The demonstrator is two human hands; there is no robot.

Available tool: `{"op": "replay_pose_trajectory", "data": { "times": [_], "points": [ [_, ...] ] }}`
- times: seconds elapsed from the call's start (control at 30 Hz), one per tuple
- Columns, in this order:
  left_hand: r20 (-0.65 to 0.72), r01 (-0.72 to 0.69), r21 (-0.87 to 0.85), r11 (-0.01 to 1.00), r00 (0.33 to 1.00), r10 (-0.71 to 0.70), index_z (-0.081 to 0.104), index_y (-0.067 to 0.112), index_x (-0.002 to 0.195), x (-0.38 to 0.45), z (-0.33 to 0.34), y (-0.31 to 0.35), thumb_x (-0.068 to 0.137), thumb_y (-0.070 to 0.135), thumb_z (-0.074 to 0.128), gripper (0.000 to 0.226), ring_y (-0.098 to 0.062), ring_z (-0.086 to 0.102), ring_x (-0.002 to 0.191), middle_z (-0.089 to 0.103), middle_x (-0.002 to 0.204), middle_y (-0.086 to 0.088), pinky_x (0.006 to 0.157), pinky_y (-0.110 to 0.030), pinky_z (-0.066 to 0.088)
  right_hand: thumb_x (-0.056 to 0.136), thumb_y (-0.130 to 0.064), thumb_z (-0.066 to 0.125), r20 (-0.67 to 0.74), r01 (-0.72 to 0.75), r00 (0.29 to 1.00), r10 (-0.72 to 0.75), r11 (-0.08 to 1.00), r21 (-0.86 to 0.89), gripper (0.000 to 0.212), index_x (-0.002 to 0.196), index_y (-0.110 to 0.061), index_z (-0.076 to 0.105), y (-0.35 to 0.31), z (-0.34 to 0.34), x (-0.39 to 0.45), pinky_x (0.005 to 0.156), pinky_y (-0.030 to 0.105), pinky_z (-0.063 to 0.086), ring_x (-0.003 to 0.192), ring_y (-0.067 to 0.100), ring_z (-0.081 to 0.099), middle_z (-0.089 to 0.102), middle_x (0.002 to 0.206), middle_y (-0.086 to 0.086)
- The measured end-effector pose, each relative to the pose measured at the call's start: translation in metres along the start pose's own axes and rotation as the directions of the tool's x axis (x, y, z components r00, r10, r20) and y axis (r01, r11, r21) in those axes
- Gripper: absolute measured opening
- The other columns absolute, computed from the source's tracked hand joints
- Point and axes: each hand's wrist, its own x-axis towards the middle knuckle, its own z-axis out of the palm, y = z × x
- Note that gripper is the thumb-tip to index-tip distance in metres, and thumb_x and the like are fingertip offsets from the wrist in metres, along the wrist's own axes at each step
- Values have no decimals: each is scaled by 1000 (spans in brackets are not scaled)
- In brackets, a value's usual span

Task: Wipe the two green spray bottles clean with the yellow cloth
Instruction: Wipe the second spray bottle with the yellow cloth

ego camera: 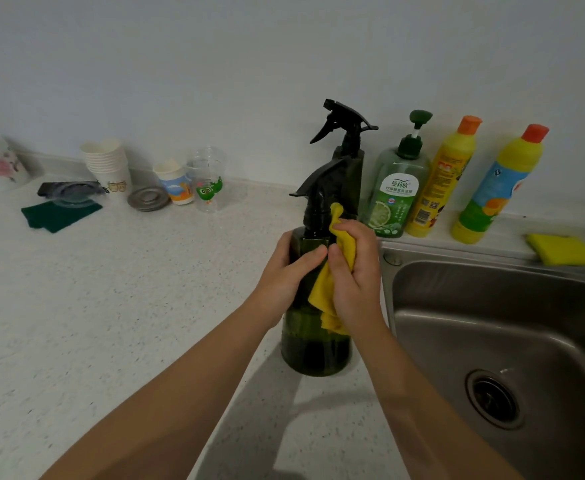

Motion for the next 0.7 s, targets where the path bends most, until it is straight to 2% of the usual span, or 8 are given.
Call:
{"op": "replay_pose_trajectory", "data": {
  "times": [0.1, 0.2, 0.3, 0.37, 0.43, 0.57, 0.63, 0.7],
  "points": [
    [-27, -21, 8, 1000, 999, 21, 48, 24, 107, 3, 4, -1, 84, 24, 54, 24, -8, 59, 88, 59, 98, 4, 68, -16, 51, 84, -23, 41, 3, 64, 998, -64, 996, -65, 28, 111, -18, 47, 5, -1, -3, 96, 3, 24, 112, -18, 31, 41, 122, 4],
    [-119, -2, -33, 999, 993, -2, 48, 21, 110, 7, 6, -1, 85, 26, 53, 26, -9, 59, 87, 59, 96, 3, 67, -18, 52, 85, -28, 38, 126, 45, 992, -25, 988, -151, 42, 128, -25, 36, 11, -2, -19, 102, 3, 14, 122, -17, 18, 27, 136, -3],
    [-180, 36, -61, 998, 983, -47, 42, 16, 122, 11, 9, 0, 86, 30, 52, 40, -12, 58, 88, 58, 99, 1, 72, -24, 51, 85, -35, 34, 184, 5, 982, 42, 969, -247, 47, 130, -37, 24, 19, -5, -48, 102, 1, 8, 124, -18, 8, 18, 139, -8],
    [-145, 72, -56, 996, 986, -80, 40, 14, 124, 10, 12, -1, 87, 31, 50, 42, -11, 58, 86, 58, 97, 1, 70, -23, 50, 85, -38, 34, 166, -46, 982, 90, 967, -250, 46, 129, -45, 23, 22, -8, -64, 101, 0, 6, 124, -20, 5, 14, 139, -14],
    [-54, 121, -61, 991, 991, -124, 40, 14, 125, 8, 16, -1, 90, 30, 45, 39, -9, 57, 86, 58, 96, 3, 69, -20, 49, 85, -39, 35, 129, -109, 982, 140, 968, -224, 45, 125, -48, 16, 24, -13, -70, 99, -3, 7, 122, -22, 7, 12, 136, -18],
    [104, 142, 7, 990, 984, -142, 39, 19, 128, 0, 17, -4, 94, 18, 35, 34, 1, 52, 89, 56, 100, 11, 68, -11, 50, 84, -30, 33, 32, -275, 960, 278, 958, -88, 42, 123, -38, 20, 21, -30, -53, 92, -5, 15, 108, -28, 20, 24, 126, -12],
    [136, 87, 134, 987, 985, -106, 41, 23, 125, -4, 15, -6, 92, 15, 39, 34, -1, 54, 93, 56, 104, 11, 72, -9, 50, 83, -32, 31, 18, -302, 953, 303, 953, -34, 44, 127, -32, 23, 18, -36, -43, 93, 2, 20, 111, -19, 27, 27, 124, -11],
    [131, 66, 238, 969, 986, -100, 44, 19, 125, -2, 13, -8, 88, 17, 48, 37, -12, 55, 101, 56, 112, 2, 85, -20, 49, 84, -32, 32, 17, -298, 955, 298, 955, -1, 43, 126, -32, 25, 14, -40, -34, 96, 11, 25, 115, -3, 32, 29, 125, -10]
  ]
}}
